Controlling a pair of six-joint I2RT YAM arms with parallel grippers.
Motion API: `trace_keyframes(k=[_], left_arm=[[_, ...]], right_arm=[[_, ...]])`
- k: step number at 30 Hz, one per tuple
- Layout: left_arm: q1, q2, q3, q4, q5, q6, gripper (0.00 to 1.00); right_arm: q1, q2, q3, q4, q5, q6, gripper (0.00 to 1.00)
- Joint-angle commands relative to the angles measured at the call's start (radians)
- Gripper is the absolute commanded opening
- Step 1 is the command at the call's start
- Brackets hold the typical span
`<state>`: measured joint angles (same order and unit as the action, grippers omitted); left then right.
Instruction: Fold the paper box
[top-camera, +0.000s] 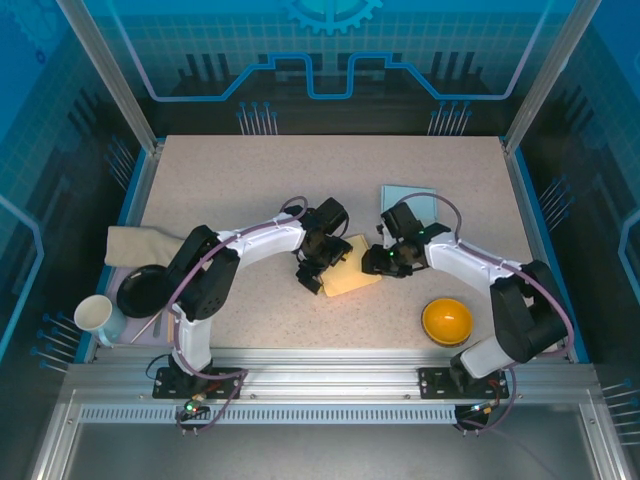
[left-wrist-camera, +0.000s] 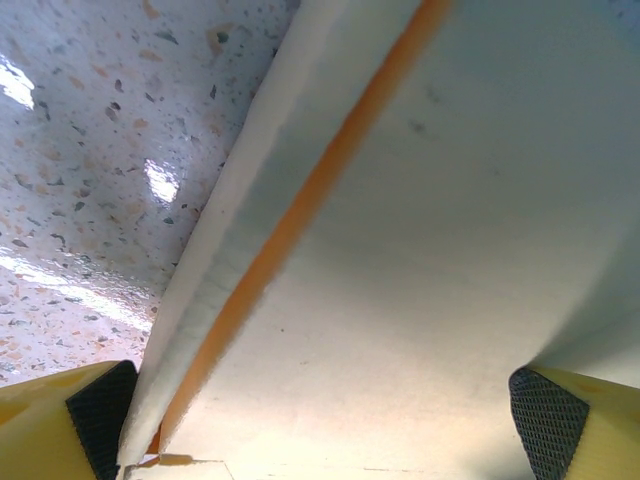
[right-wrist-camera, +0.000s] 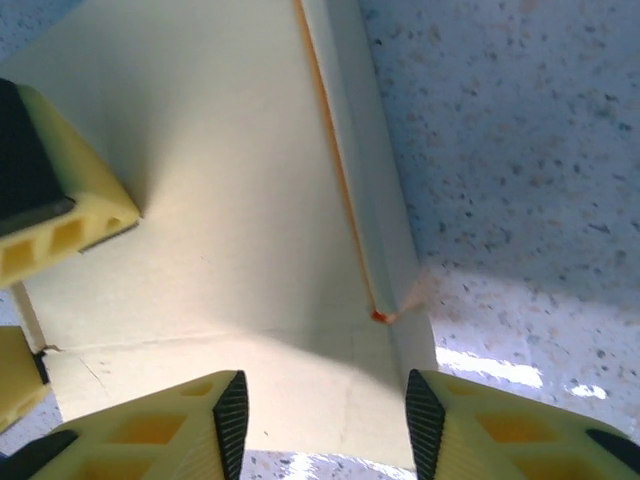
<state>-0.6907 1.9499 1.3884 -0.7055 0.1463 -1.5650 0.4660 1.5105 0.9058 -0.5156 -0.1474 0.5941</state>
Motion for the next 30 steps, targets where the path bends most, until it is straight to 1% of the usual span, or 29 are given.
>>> trace_keyframes(k=[1, 2, 3, 7, 13, 17, 20, 22, 26, 30], left_arm=[[0.01, 0.011, -0.032, -0.065, -0.054, 0.004, 0.99], [0.011, 0.008, -0.034, -0.065, -0.054, 0.005, 0.99], [0.011, 0.007, -0.034, -0.065, -0.056, 0.004, 0.99], [0.01, 0.004, -0.039, -0.065, -0.057, 0.008, 0.99], [0.011, -0.002, -0.048, -0.064, -0.062, 0.008, 0.99], [0.012, -0.002, -0.055, -0.062, -0.063, 0.008, 0.99], [0.011, -0.002, -0.056, -0.063, -0.064, 0.008, 0.99], [0.011, -0.002, -0.057, -0.064, -0.065, 0.009, 0.99], [0.013, -0.002, -0.057, -0.066, -0.066, 0.009, 0.99], [0.015, -0.002, -0.058, -0.067, -0.067, 0.009, 0.99]], right_arm=[[0.011, -0.027, -0.021, -0.039, 0.014, -0.016, 0.39], [0.011, -0.027, -0.021, -0.038, 0.014, -0.017, 0.35], [0.011, -0.027, -0.033, -0.031, 0.014, -0.017, 0.34], [0.011, -0.016, -0.069, 0.009, 0.003, -0.011, 0.34], [0.017, 0.005, -0.093, 0.054, 0.032, -0.01, 0.34], [0.019, -0.009, -0.121, 0.099, 0.043, -0.002, 0.33], [0.019, -0.012, -0.12, 0.096, 0.042, -0.002, 0.32], [0.02, -0.012, -0.115, 0.086, 0.031, -0.001, 0.29], [0.022, -0.026, -0.093, 0.054, -0.023, 0.019, 0.29], [0.02, -0.036, -0.078, 0.035, -0.022, 0.021, 0.29]])
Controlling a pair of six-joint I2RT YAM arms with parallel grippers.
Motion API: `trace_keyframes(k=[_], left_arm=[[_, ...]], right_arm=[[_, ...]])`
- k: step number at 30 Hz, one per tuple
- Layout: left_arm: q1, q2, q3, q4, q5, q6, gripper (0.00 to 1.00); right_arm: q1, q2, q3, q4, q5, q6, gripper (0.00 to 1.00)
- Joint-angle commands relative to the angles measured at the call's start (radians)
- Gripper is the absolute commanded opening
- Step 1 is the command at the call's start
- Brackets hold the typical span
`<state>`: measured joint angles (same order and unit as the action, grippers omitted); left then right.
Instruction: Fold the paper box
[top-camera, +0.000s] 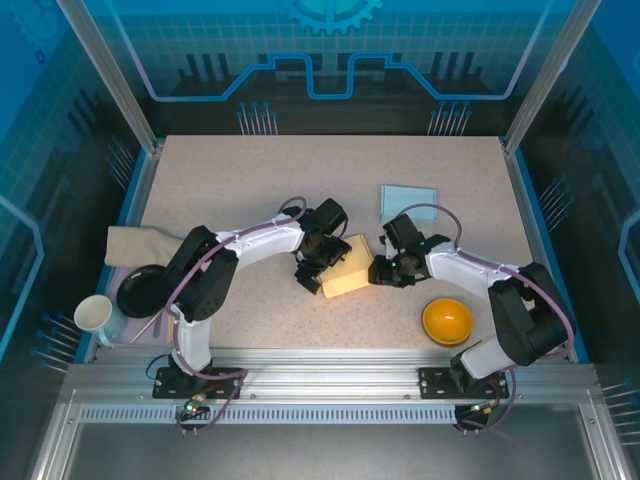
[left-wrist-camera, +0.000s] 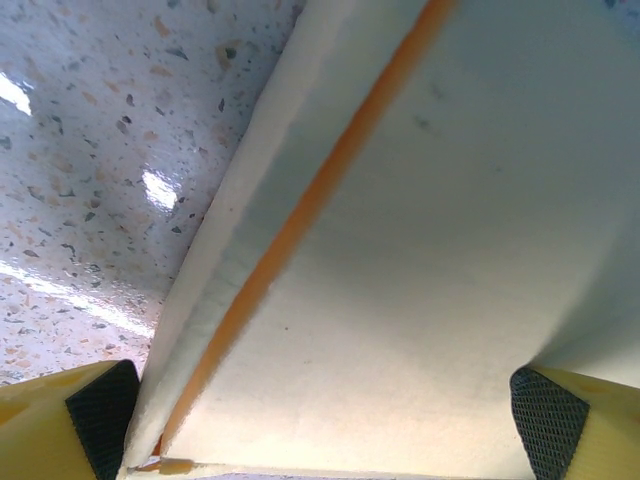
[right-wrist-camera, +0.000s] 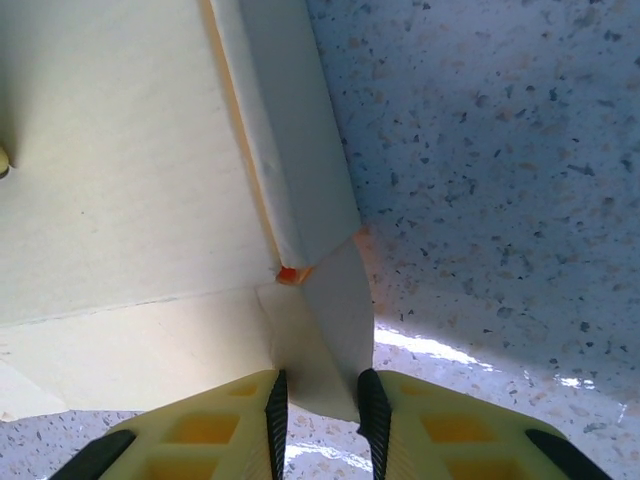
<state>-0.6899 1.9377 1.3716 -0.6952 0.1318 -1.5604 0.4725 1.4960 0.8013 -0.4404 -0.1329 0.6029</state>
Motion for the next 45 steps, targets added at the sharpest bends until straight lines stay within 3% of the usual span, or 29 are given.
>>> trace_keyframes(k=[1, 17, 31, 45], left_arm=[[0.014, 0.01, -0.041, -0.077, -0.053, 0.005, 0.99], [0.014, 0.007, -0.045, -0.079, -0.054, 0.007, 0.99], [0.016, 0.012, -0.046, -0.081, -0.054, 0.009, 0.99], [0.016, 0.018, -0.034, -0.088, -0.052, 0.012, 0.99]], right_arm=[[0.015, -0.022, 0.03, -0.043, -0.037, 0.012, 0.29], [-0.001, -0.026, 0.023, -0.004, -0.087, -0.014, 0.29], [-0.001, 0.003, -0.015, 0.02, 0.023, -0.044, 0.33], [-0.002, 0.012, -0.049, 0.092, 0.015, -0.066, 0.29]])
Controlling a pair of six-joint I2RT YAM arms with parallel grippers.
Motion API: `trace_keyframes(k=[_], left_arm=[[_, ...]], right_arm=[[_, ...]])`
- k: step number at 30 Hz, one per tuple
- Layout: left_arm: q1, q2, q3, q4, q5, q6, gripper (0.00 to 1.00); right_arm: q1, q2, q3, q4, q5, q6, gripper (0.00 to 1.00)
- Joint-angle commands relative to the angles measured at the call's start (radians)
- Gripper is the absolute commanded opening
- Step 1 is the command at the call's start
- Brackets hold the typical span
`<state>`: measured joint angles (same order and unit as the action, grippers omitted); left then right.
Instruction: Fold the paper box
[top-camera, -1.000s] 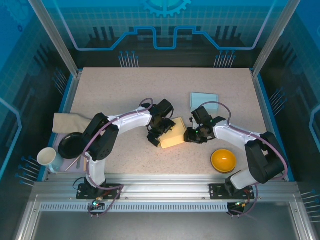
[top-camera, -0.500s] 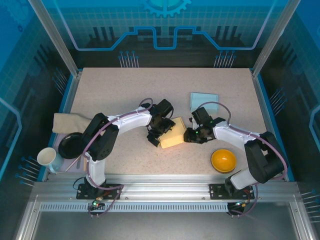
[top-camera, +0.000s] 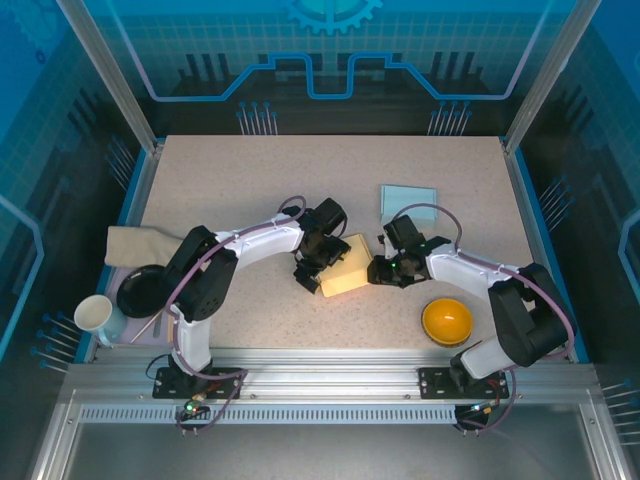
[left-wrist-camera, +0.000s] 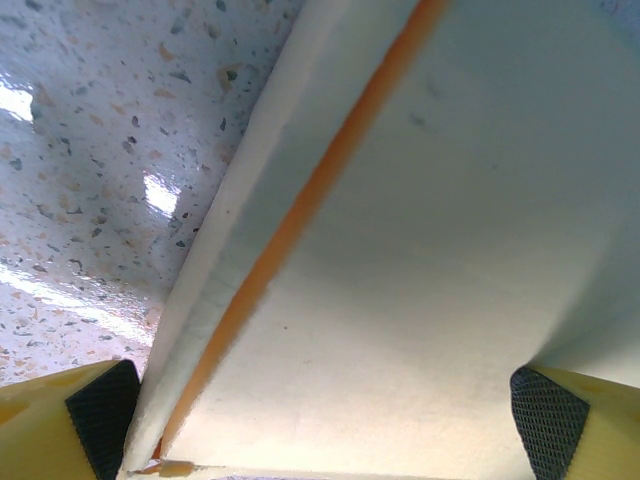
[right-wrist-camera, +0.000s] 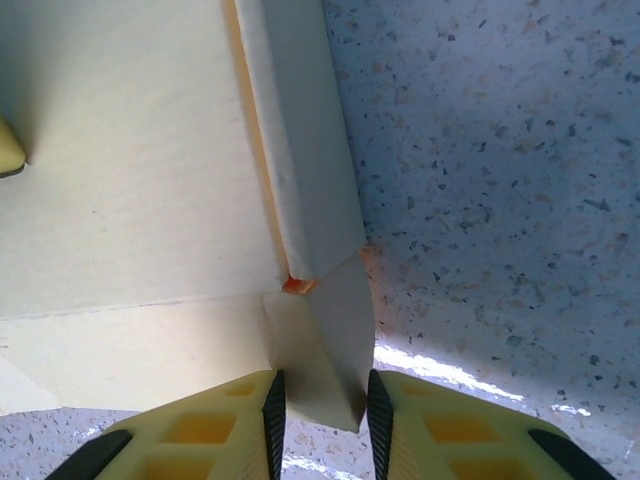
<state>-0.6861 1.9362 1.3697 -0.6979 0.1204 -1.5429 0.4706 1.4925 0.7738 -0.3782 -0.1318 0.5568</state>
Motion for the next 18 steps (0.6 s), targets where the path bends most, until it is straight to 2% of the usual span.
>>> trace_keyframes(k=[1, 7, 12, 18], left_arm=[[0.013, 0.02, -0.032, -0.087, -0.041, -0.005, 0.99], [0.015, 0.018, -0.038, -0.086, -0.039, -0.003, 0.99], [0.015, 0.015, -0.043, -0.085, -0.042, -0.004, 0.99], [0.017, 0.015, -0.05, -0.084, -0.042, -0.006, 0.99]], right_arm=[[0.0, 0.018, -0.028, 0.036, 0.019, -0.023, 0.29], [-0.003, 0.045, -0.058, 0.079, 0.046, -0.042, 0.28], [-0.005, 0.051, -0.11, 0.188, 0.031, -0.058, 0.27], [-0.005, -0.007, -0.151, 0.232, 0.03, -0.048, 0.32]])
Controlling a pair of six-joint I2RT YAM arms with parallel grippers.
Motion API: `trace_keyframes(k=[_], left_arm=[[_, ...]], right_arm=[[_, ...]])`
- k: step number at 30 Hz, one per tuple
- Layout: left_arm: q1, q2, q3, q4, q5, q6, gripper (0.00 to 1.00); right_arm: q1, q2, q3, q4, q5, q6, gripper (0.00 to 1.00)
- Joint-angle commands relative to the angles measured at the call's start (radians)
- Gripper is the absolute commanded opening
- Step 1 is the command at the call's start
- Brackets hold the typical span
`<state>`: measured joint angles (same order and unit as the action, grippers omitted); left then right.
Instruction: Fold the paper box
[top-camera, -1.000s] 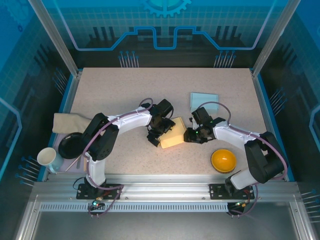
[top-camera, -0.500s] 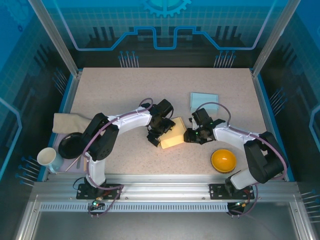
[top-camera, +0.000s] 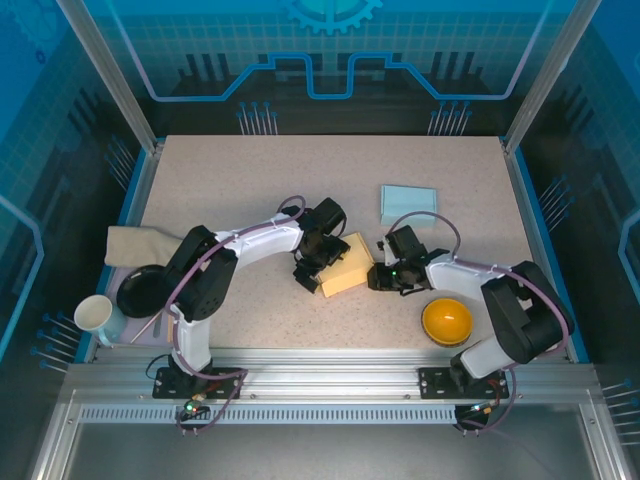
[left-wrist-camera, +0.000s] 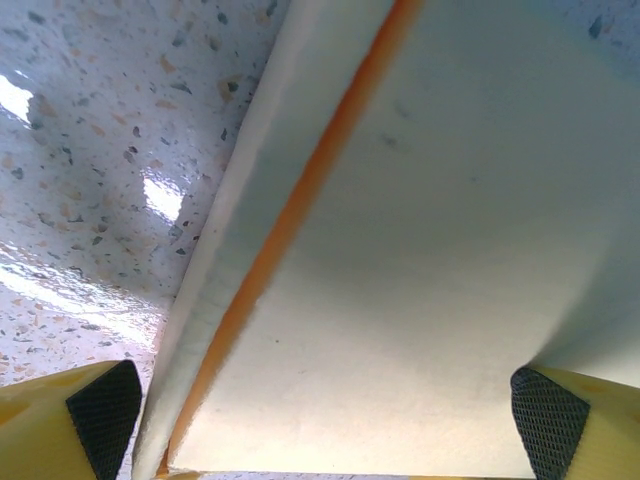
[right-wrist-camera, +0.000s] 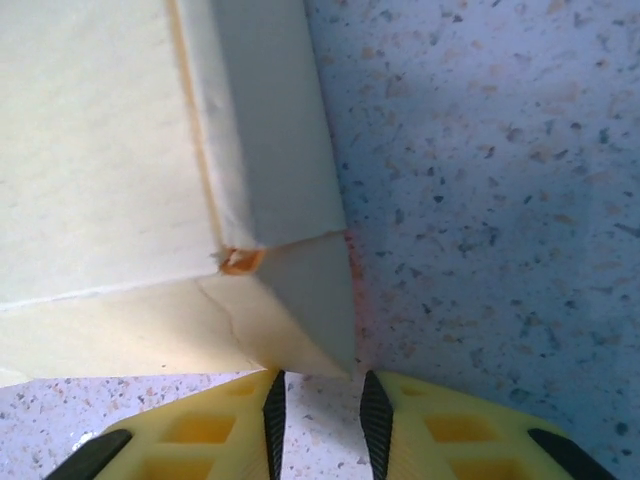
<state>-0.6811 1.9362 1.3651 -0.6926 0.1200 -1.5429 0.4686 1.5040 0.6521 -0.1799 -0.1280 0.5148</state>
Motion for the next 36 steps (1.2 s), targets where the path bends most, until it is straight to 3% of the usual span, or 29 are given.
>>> trace_keyframes(k=[1, 7, 12, 16, 26, 36], left_arm=[[0.011, 0.015, -0.046, -0.09, -0.043, -0.004, 0.99], [0.012, 0.015, -0.048, -0.09, -0.045, -0.005, 0.99], [0.012, 0.013, -0.045, -0.091, -0.049, -0.004, 0.99], [0.014, 0.012, -0.045, -0.094, -0.049, -0.003, 0.99], [0.012, 0.016, -0.046, -0.074, -0.041, 0.007, 0.99], [0.004, 0.044, -0.035, -0.058, -0.01, 0.017, 0.99]], right_arm=[[-0.002, -0.039, -0.027, 0.018, 0.026, -0.001, 0.32], [-0.004, -0.176, -0.001, -0.102, 0.042, 0.06, 0.29], [-0.021, -0.201, 0.002, -0.12, 0.07, 0.156, 0.14], [-0.052, -0.159, -0.034, -0.008, 0.011, 0.231, 0.06], [-0.06, 0.001, -0.072, 0.331, -0.114, 0.325, 0.02], [-0.001, 0.08, -0.066, 0.495, -0.078, 0.391, 0.03]])
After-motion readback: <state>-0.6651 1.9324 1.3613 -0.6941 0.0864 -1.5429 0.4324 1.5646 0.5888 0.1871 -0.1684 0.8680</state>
